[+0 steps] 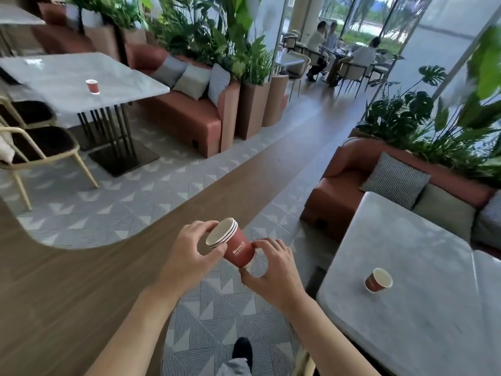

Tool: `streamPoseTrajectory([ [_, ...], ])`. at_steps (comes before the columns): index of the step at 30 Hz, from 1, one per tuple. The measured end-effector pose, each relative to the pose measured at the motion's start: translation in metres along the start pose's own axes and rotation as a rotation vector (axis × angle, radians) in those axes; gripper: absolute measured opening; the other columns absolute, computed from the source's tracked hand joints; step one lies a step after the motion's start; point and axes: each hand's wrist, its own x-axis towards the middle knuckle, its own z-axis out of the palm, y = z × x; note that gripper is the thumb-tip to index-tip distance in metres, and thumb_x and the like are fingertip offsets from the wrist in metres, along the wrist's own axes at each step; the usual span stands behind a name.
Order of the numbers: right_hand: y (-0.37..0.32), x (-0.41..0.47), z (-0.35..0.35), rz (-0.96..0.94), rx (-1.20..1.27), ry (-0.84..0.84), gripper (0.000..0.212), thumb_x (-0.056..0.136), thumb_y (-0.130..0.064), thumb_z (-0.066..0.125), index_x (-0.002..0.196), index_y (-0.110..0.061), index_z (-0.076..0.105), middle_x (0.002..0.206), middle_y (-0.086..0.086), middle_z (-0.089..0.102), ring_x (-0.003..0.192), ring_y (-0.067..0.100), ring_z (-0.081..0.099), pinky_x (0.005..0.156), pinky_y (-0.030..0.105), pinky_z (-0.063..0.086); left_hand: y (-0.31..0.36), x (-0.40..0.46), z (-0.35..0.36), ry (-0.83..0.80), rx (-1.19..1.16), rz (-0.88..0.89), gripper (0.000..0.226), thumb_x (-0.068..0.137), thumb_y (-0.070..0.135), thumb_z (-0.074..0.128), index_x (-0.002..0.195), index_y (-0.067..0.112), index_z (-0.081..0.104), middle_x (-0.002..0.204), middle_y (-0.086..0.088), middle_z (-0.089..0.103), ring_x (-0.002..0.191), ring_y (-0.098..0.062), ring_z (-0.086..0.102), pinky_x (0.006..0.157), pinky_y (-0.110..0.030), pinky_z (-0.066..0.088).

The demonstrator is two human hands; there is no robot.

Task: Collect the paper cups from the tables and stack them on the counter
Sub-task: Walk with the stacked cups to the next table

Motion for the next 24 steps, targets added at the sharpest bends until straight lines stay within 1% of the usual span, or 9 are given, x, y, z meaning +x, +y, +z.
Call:
streamPoseTrajectory([
  [2, 0.008, 0.012, 0.000, -0.002, 0.023, 0.024, 0.057, 0.077, -0.063, 0.073, 0.125, -0.034, 0.062, 0.125, -0.023, 0.058, 0.118, -0.002, 0.048, 0.104, 0.019, 0.029, 0.005, 0.013, 0.004, -0.010, 0.011, 0.004, 0.047, 0.086, 0.050, 0.067, 0.132, 0.037, 0.064, 0.121, 0.026, 0.062, 0.125, -0.001, 0.053, 0.097, -0.014, 0.038],
  [6, 0.031, 0.044, -0.001, -0.037, 0.130, 0.078, 0.050, 0.077, -0.058, 0.077, 0.119, -0.032, 0.065, 0.117, -0.028, 0.056, 0.113, -0.004, 0.047, 0.101, 0.019, 0.033, 0.015, 0.051, 0.015, -0.005, 0.074, 0.014, 0.055, 0.083, 0.063, 0.062, 0.134, 0.040, 0.060, 0.124, 0.029, 0.059, 0.124, 0.008, 0.050, 0.094, -0.011, 0.038],
  [9, 0.054, 0.075, -0.010, -0.059, 0.215, 0.101, 0.045, 0.075, -0.049, 0.082, 0.112, -0.027, 0.069, 0.113, -0.023, 0.061, 0.110, 0.002, 0.053, 0.101, 0.026, 0.044, 0.027, 0.087, 0.030, -0.007, 0.120, 0.018, 0.060, 0.081, 0.066, 0.061, 0.134, 0.038, 0.061, 0.126, 0.027, 0.060, 0.125, 0.007, 0.051, 0.095, -0.012, 0.039],
  [12, 0.084, 0.107, -0.027, -0.059, 0.286, 0.130, 0.043, 0.072, -0.043, 0.083, 0.107, -0.021, 0.072, 0.110, -0.014, 0.066, 0.108, 0.012, 0.060, 0.100, 0.038, 0.049, 0.044, 0.131, 0.052, -0.026, 0.174, 0.035, 0.059, 0.083, 0.060, 0.064, 0.136, 0.033, 0.063, 0.124, 0.024, 0.061, 0.122, 0.006, 0.054, 0.092, -0.008, 0.040],
  [15, 0.118, 0.133, -0.042, -0.031, 0.356, 0.178, 0.040, 0.071, -0.035, 0.087, 0.105, -0.018, 0.073, 0.107, -0.012, 0.067, 0.106, 0.014, 0.062, 0.100, 0.041, 0.049, 0.062, 0.176, 0.082, -0.038, 0.240, 0.065, 0.049, 0.091, 0.045, 0.072, 0.137, 0.028, 0.063, 0.123, 0.022, 0.060, 0.121, 0.006, 0.053, 0.089, -0.001, 0.038],
  [17, 0.143, 0.145, -0.050, 0.009, 0.391, 0.214, 0.039, 0.070, -0.030, 0.088, 0.104, -0.016, 0.073, 0.106, -0.011, 0.068, 0.105, 0.014, 0.063, 0.100, 0.040, 0.048, 0.072, 0.202, 0.105, -0.058, 0.253, 0.076, 0.047, 0.093, 0.039, 0.074, 0.137, 0.026, 0.063, 0.125, 0.018, 0.061, 0.123, 0.002, 0.054, 0.091, -0.005, 0.039],
  [20, 0.180, 0.159, -0.059, 0.050, 0.427, 0.238, 0.040, 0.070, -0.029, 0.090, 0.104, -0.015, 0.073, 0.106, -0.010, 0.068, 0.105, 0.013, 0.062, 0.102, 0.036, 0.047, 0.085, 0.232, 0.142, -0.096, 0.254, 0.091, 0.053, 0.088, 0.046, 0.069, 0.137, 0.026, 0.064, 0.124, 0.018, 0.061, 0.122, 0.000, 0.055, 0.095, -0.015, 0.044],
  [22, 0.204, 0.164, -0.065, 0.079, 0.441, 0.272, 0.040, 0.069, -0.029, 0.090, 0.103, -0.015, 0.073, 0.105, -0.010, 0.068, 0.104, 0.012, 0.062, 0.101, 0.033, 0.046, 0.093, 0.252, 0.166, -0.128, 0.248, 0.106, 0.053, 0.087, 0.045, 0.069, 0.135, 0.025, 0.065, 0.123, 0.018, 0.062, 0.121, 0.000, 0.056, 0.099, -0.022, 0.047],
  [24, 0.226, 0.167, -0.071, 0.114, 0.445, 0.307, 0.039, 0.070, -0.030, 0.089, 0.102, -0.015, 0.074, 0.104, -0.010, 0.069, 0.103, 0.012, 0.062, 0.100, 0.032, 0.046, 0.099, 0.269, 0.189, -0.156, 0.252, 0.128, 0.052, 0.086, 0.046, 0.070, 0.133, 0.026, 0.067, 0.123, 0.017, 0.064, 0.121, -0.001, 0.057, 0.100, -0.024, 0.047],
])
